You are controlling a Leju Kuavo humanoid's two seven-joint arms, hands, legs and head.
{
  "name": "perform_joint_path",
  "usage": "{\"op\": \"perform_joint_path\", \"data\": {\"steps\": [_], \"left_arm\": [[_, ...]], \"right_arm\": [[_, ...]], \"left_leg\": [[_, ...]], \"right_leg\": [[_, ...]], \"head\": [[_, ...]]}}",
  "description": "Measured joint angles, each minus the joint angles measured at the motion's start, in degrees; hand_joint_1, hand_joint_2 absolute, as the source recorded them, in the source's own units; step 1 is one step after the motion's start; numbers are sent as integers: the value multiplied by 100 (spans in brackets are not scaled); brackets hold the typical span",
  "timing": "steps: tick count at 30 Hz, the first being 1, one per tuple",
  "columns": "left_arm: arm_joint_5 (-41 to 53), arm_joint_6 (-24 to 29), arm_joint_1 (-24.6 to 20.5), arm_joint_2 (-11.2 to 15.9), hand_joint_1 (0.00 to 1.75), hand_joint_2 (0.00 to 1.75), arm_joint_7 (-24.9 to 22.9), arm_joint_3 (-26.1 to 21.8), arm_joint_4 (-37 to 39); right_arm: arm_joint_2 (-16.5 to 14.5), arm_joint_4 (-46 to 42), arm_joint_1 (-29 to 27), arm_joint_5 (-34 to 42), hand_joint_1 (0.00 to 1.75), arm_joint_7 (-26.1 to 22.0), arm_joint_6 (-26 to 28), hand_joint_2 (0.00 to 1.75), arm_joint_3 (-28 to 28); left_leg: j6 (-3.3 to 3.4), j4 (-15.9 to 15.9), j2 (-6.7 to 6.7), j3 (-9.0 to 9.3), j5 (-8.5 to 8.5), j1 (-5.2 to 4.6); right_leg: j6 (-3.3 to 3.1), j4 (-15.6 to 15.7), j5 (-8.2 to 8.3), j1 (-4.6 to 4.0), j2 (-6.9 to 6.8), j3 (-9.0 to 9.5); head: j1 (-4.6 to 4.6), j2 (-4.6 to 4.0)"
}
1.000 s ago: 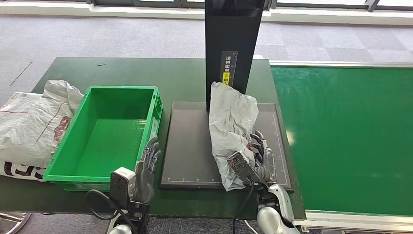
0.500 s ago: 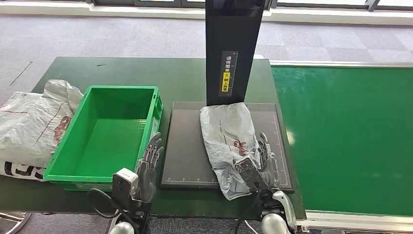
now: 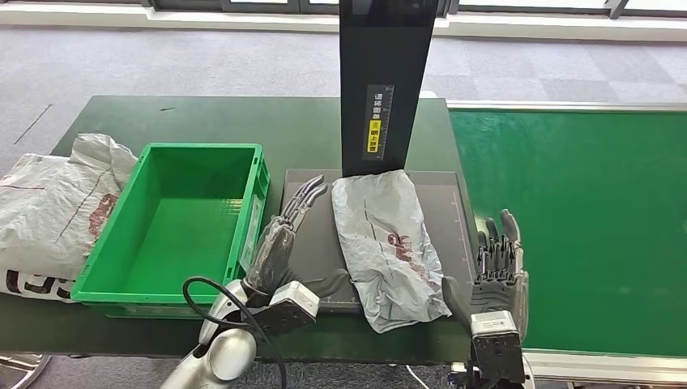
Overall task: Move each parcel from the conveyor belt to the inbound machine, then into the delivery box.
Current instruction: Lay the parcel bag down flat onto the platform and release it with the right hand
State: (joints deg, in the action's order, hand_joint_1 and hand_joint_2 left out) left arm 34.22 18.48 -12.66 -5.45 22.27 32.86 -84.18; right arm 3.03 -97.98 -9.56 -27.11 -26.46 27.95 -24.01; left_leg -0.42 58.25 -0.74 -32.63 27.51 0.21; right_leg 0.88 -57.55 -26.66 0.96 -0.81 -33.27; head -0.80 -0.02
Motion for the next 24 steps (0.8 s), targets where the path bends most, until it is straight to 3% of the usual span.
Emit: {"op": "perform_joint_path", "data": {"steps": [4,6,8,10,18,23,24], "left_arm": [[453,98,-345,-15,0,175,-156,175,326],[667,69,-639,-82,0,87,-274,302,747],[840,-18,-930,-192,0,87,-347,465,1242],[1027,-127,-1168,-314,0,175,-419,675,1709],[1707,-586,-1828,-971,0,175,-830,1653,3798],[1704,-1658,-1942,-1207,0,175,-830,1955,4595],[1692,-1829,-1961,-1237,29,175,-791,1994,4715]], "right_arm": [[64,-240,-26,12,0,-335,163,175,-91],[88,-412,-26,-14,0,-475,246,175,-156],[125,-581,-27,-72,0,-528,270,175,-224],[169,-704,-29,-123,0,-571,275,175,-291],[291,-979,-2,-245,0,-736,288,175,-543],[272,-998,142,-219,0,-765,-176,175,-621],[258,-996,180,-216,0,-775,-250,175,-626]], "left_leg": [[1,1,6,-1,-2,0],[1,1,9,-1,-2,0],[1,2,8,-1,-2,-1],[1,3,7,-1,-2,-3],[5,4,5,-5,2,-6],[4,2,6,-4,1,-5],[4,2,6,-4,0,-4]], "right_leg": [[0,0,0,0,-4,0],[0,0,0,0,-6,1],[1,0,2,1,-4,1],[2,0,3,3,-2,1],[4,0,4,6,-1,1],[4,0,4,3,0,0],[4,0,3,3,-1,2]], "head": [[0,0],[0,0],[1,0],[1,0],[1,0],[0,0],[0,0]]}}
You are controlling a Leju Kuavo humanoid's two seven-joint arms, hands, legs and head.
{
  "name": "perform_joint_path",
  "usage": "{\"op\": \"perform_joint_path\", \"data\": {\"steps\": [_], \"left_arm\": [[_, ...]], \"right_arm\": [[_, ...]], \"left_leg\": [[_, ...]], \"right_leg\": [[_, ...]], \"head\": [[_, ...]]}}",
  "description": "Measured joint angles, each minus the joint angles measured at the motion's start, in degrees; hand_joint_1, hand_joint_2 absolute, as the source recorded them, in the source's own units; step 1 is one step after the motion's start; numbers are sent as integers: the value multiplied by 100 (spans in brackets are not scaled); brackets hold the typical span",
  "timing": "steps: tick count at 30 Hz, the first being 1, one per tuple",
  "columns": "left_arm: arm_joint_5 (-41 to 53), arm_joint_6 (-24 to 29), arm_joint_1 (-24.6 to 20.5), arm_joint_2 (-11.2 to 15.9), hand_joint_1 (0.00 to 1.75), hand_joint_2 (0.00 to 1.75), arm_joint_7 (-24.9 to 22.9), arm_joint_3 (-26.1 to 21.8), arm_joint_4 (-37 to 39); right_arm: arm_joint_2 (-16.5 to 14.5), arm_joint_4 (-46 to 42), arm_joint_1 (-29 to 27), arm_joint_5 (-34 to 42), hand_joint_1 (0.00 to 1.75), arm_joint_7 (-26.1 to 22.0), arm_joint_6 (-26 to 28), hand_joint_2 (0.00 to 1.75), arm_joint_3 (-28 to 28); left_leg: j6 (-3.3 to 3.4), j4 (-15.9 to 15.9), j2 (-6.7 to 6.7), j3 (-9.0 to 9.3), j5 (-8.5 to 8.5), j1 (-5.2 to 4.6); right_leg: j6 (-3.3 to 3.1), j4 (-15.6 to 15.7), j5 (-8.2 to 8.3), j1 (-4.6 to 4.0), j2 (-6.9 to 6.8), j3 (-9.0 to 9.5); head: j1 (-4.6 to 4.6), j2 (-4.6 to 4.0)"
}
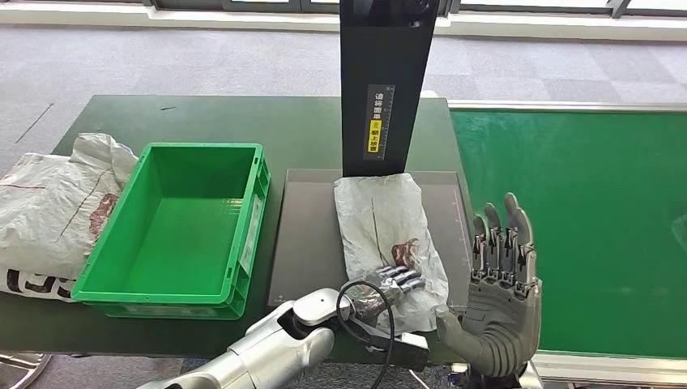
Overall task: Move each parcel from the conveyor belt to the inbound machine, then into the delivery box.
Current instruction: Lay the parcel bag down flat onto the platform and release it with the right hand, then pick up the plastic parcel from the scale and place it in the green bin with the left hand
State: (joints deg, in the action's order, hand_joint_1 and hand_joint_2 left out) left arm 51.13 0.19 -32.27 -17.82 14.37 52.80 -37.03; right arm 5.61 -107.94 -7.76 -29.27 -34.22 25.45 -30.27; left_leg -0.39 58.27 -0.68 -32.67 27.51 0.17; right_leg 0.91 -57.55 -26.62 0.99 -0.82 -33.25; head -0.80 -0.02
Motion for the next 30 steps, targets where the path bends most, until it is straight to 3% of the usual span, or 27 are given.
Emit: {"op": "perform_joint_path", "data": {"steps": [3,4,14,30], "left_arm": [[-20,-170,-80,-71,160,175,139,79,288],[-16,-168,-106,-85,175,175,190,103,361],[129,490,-202,-111,175,175,296,243,557],[132,547,-203,-111,175,175,292,243,556]], "right_arm": [[-50,18,106,2,0,9,-164,175,-3],[-67,23,132,-3,0,23,-213,175,-3],[-156,-100,197,-141,0,198,-463,175,-3],[-196,-209,177,-179,0,207,-491,175,-3]], "left_leg": [[-1,-1,4,5,-1,2],[-1,-1,5,8,-1,2],[0,-1,8,27,-1,0],[-1,-1,8,31,-1,1]], "right_leg": [[0,0,-1,-1,-5,9],[0,0,-1,-1,-7,14],[1,1,-2,1,-8,33],[1,0,-2,0,-5,35]], "head": [[0,0],[1,0],[1,0],[1,0]]}}
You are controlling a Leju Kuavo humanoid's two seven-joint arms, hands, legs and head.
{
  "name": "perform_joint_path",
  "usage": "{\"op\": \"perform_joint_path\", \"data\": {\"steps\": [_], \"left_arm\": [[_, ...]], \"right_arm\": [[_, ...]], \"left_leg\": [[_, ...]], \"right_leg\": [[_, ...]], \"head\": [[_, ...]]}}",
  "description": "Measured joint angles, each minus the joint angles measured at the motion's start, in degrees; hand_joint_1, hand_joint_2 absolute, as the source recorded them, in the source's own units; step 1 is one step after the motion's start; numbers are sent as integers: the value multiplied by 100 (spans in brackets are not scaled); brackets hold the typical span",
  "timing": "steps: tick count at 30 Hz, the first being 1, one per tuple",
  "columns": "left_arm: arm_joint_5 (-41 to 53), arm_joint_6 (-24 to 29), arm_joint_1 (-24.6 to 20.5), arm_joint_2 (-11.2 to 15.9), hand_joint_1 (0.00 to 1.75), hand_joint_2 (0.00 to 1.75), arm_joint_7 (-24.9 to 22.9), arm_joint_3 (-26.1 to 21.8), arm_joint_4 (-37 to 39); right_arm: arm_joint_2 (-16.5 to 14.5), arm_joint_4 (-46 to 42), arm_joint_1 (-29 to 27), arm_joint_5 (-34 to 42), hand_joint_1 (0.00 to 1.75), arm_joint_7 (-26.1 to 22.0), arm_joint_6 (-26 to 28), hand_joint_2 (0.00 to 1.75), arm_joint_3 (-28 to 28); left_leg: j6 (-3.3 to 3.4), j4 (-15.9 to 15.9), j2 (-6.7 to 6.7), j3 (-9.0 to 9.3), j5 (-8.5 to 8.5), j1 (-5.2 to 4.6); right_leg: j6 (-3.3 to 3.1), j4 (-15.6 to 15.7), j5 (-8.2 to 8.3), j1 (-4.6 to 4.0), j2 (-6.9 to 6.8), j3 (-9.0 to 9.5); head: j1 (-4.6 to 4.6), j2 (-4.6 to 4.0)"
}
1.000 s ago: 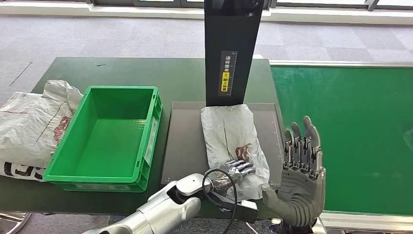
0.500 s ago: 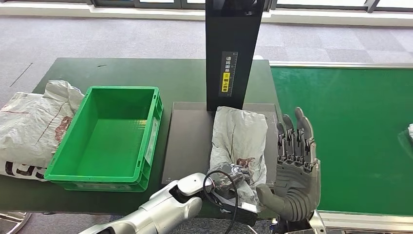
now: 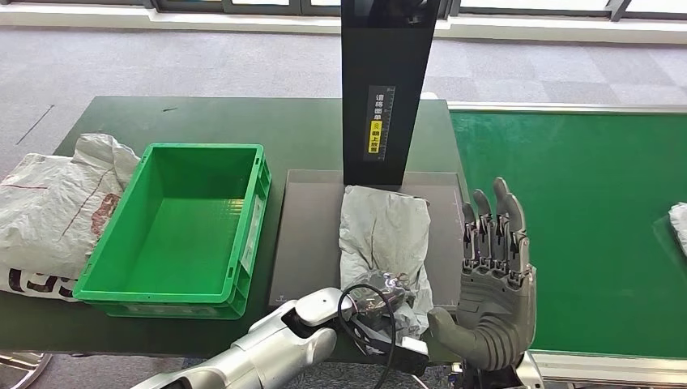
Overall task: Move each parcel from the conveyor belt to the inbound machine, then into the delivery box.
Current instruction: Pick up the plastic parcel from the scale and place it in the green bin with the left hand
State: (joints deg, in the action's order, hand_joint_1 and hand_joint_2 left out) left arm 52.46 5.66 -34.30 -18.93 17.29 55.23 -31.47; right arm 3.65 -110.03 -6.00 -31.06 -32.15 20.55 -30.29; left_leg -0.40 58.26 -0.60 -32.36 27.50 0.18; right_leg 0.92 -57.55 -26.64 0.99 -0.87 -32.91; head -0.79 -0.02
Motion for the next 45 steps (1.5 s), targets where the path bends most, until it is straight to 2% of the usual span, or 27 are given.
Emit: {"op": "perform_joint_path", "data": {"steps": [5,9,11,15,17,19,20,22,23,24,26,29,32,35,45], "left_arm": [[-1,104,8,0,175,175,-3,-1,-3],[79,789,118,42,175,175,-91,-24,-154],[165,1132,233,128,175,175,-168,-84,-445],[633,1478,525,440,175,175,-437,-288,-1375],[1350,1756,697,681,175,175,-769,-455,-2054],[2354,2118,750,1057,175,175,-1444,-623,-2844],[2818,2271,698,1332,175,175,-1883,-678,-3229],[3447,2474,486,2063,175,175,-2715,-833,-4128],[3588,2531,370,2443,175,175,-2978,-959,-4535],[3667,2598,258,2785,175,175,-3171,-1110,-4906],[3695,2756,80,3296,175,175,-3329,-1338,-5316],[3704,3012,-57,3852,175,175,-3371,-1527,-5694],[3705,3110,-125,4216,175,175,-3350,-1687,-5889],[3704,3138,-153,4422,175,175,-3336,-1759,-5992],[3705,3169,-170,4688,175,175,-3289,-1822,-6117]], "right_arm": [[-1,-2,-3,-15,0,8,-6,175,1],[-42,-72,-41,-124,0,84,-69,175,43],[-79,-136,-77,-180,0,142,-140,175,98],[-151,-252,-117,-298,0,217,-225,175,227],[-191,-299,-138,-372,0,268,-219,175,310],[-237,-333,-154,-450,0,330,-171,175,402],[-257,-344,-159,-486,0,358,-130,175,440],[-294,-363,-168,-544,0,403,-30,175,503],[-311,-368,-173,-560,0,417,16,175,529],[-326,-371,-175,-570,0,425,63,175,553],[-346,-372,-171,-578,0,432,133,175,579],[-373,-372,-159,-581,0,436,202,175,585],[-385,-372,-153,-581,0,437,227,175,588],[-395,-372,-137,-581,0,437,229,175,588],[-398,-372,-117,-583,0,446,270,175,588]], "left_leg": [[0,0,0,0,0,0],[0,0,0,-2,0,0],[0,0,0,-4,0,0],[0,-1,-1,-8,0,0],[-1,-1,-2,-12,0,1],[-7,-2,-3,-19,-5,5],[-12,-2,-4,-23,-8,8],[-23,-3,-13,-25,-15,15],[-28,-4,-16,-25,-18,17],[-33,-5,-16,-24,-22,19],[-41,-7,-5,-25,-28,25],[-46,-7,0,-27,-33,30],[-47,-6,-2,-28,-33,29],[-46,-6,-1,-28,-33,27],[-47,-6,-2,-29,-33,28]], "right_leg": [[0,0,0,0,0,0],[0,0,0,0,0,-2],[0,0,0,0,-1,-4],[-1,-2,0,-1,1,-8],[-1,-3,0,-1,3,-11],[-3,-6,1,-5,3,-17],[-6,-8,3,-8,4,-22],[-16,-14,9,-14,10,-33],[-20,-15,11,-16,13,-37],[-24,-16,11,-19,12,-39],[-28,-16,9,-24,3,-37],[-32,-17,10,-28,-1,-36],[-34,-17,12,-27,2,-37],[-34,-16,12,-25,1,-38],[-34,-16,12,-28,1,-40]], "head": [[0,0],[0,0],[0,0],[0,0],[-1,0],[-1,0],[0,0],[-1,0],[-1,0],[-3,0],[-3,0],[-2,1],[-1,1],[-1,0],[-2,0]]}}
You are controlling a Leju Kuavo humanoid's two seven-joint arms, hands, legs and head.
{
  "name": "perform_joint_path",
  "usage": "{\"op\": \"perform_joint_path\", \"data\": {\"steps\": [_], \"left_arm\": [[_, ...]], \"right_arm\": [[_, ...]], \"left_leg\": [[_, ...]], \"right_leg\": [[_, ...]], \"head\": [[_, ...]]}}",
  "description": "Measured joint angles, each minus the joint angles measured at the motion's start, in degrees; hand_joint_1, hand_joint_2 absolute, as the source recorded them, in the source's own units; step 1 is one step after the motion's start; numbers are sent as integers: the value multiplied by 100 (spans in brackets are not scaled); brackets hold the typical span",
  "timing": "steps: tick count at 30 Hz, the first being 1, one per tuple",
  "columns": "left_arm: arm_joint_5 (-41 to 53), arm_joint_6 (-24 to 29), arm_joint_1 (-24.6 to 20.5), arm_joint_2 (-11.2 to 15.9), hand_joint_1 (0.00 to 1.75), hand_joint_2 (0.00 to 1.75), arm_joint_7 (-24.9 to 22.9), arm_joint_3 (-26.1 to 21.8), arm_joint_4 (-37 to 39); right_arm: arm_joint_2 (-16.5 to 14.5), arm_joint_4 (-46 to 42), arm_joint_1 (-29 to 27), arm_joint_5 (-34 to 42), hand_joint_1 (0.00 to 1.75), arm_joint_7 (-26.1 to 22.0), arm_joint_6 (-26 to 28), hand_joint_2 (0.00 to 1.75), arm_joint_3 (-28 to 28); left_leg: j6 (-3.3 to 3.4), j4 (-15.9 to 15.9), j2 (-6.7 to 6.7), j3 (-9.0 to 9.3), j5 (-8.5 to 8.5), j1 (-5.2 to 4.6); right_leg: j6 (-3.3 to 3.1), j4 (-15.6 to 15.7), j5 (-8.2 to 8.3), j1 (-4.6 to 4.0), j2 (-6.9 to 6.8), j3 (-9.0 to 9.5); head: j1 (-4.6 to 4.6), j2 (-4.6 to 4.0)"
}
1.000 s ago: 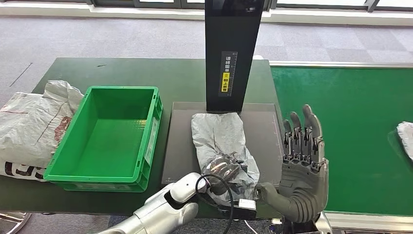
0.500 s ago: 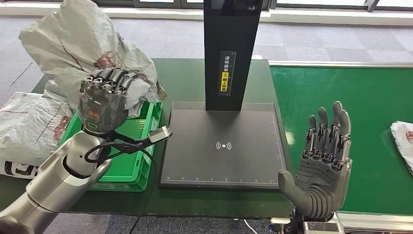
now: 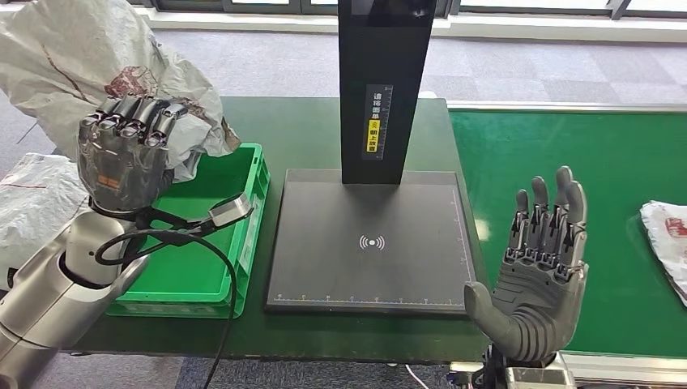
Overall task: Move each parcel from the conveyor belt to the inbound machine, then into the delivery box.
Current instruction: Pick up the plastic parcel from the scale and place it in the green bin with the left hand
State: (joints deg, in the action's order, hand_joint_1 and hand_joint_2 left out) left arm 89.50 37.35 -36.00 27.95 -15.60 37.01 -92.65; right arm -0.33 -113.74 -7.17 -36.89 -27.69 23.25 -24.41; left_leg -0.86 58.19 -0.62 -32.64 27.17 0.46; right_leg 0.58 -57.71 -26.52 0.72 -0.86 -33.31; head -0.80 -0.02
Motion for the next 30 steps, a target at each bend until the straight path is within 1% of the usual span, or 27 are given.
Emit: {"op": "perform_joint_path", "data": {"steps": [8,10,11,12,13,14,15,17,18,19,20,21,22,23,24,25,26,27,28,29,30], "left_arm": [[0,124,8,46,175,175,180,-148,-4],[0,176,52,48,175,175,379,-215,-6],[0,202,121,43,175,175,611,-322,-24],[-1,220,235,18,175,175,956,-497,-66],[-1,230,395,-63,175,175,1471,-783,-145],[-2,232,587,-204,175,175,2093,-1146,-248],[-2,236,782,-404,175,175,2776,-1549,-364],[-2,246,1124,-989,175,175,4117,-2460,-607],[-2,254,1262,-1308,175,175,4651,-2927,-718],[-2,260,1386,-1615,175,175,5032,-3401,-804],[-2,265,1506,-1852,175,175,5249,-3821,-857],[-2,267,1626,-2042,175,175,5321,-4232,-874],[-3,251,1754,-2172,175,175,5286,-4572,-868],[-3,179,1893,-2236,175,175,5139,-4854,-850],[-3,19,2052,-2183,175,175,4814,-5056,-816],[-3,-226,2218,-1999,175,175,4254,-5104,-758],[-1,-504,2392,-1764,175,175,3507,-5041,-672],[1,-797,2573,-1499,175,175,2475,-4853,-555],[4,-1028,2753,-1299,175,175,1427,-4633,-425],[8,-1187,2944,-1201,175,175,428,-4431,-279],[11,-1305,3136,-1145,175,175,-449,-4282,-128]], "right_arm": [[0,0,-5,-15,0,48,147,175,0],[0,0,-28,-21,0,43,227,175,0],[1,0,-54,-24,0,37,296,175,0],[2,0,-88,-25,0,32,377,175,0],[4,1,-128,-23,0,25,459,175,0],[9,2,-168,-19,0,15,536,175,-1],[14,3,-204,-11,0,6,601,175,-2],[33,4,-265,14,0,-7,687,175,-14],[56,6,-298,33,0,-7,718,175,-28],[92,9,-336,63,0,-3,754,175,-54],[140,13,-385,99,0,2,798,175,-88],[206,18,-442,142,0,5,853,175,-129],[275,22,-500,185,0,6,902,175,-172],[349,26,-553,232,0,3,942,175,-215],[436,28,-600,289,0,-8,985,175,-265],[527,30,-640,352,0,-23,1027,175,-320],[620,31,-673,424,0,-41,1067,175,-381],[729,34,-698,498,0,-63,1103,175,-442],[829,39,-714,564,0,-85,1119,175,-496],[922,46,-719,625,0,-111,1114,175,-538],[1008,55,-720,680,0,-144,1098,175,-573]], "left_leg": [[0,0,0,-1,0,0],[0,0,0,-1,0,0],[-1,0,-1,-1,1,0],[-1,0,-5,-1,1,0],[-2,0,-9,-1,2,0],[-3,0,-13,-2,3,-1],[-2,0,-14,-4,3,-1],[0,0,-14,-11,5,-1],[2,0,-15,-13,8,-2],[3,0,-21,-14,12,-3],[3,-1,-28,-12,16,-5],[1,-1,-36,-10,21,-6],[-1,-1,-40,-7,23,-7],[-3,-2,-42,-4,25,-7],[-6,-2,-43,-3,25,-6],[-10,-1,-47,-1,26,-4],[-14,-2,-51,0,27,-2],[-18,-6,-54,2,28,0],[-20,-12,-55,8,30,0],[-21,-17,-54,15,31,-1],[-21,-21,-55,21,31,-2]], "right_leg": [[0,0,0,0,0,0],[0,0,0,1,1,1],[0,0,0,1,3,1],[0,0,0,1,7,-2],[0,0,0,1,12,-5],[0,0,0,2,16,-10],[0,0,0,2,17,-14],[0,1,-1,2,15,-16],[0,2,-1,3,15,-17],[0,2,-1,5,19,-17],[0,2,-1,6,26,-18],[0,2,-2,7,32,-19],[-1,2,-4,7,37,-19],[-4,2,-6,5,40,-21],[-10,2,-9,0,42,-24],[-18,2,-11,-6,45,-28],[-25,2,-12,-12,50,-30],[-31,1,-13,-14,53,-28],[-32,1,-16,-11,54,-23],[-31,1,-20,-7,54,-16],[-31,1,-23,-6,54,-12]], "head": [[0,0],[-1,0],[0,0],[0,0],[0,0],[0,0],[-1,0],[0,0],[1,0],[2,0],[2,0],[2,0],[1,0],[2,0],[2,0],[2,0],[3,0],[2,0],[1,0],[0,0],[-1,0]]}}
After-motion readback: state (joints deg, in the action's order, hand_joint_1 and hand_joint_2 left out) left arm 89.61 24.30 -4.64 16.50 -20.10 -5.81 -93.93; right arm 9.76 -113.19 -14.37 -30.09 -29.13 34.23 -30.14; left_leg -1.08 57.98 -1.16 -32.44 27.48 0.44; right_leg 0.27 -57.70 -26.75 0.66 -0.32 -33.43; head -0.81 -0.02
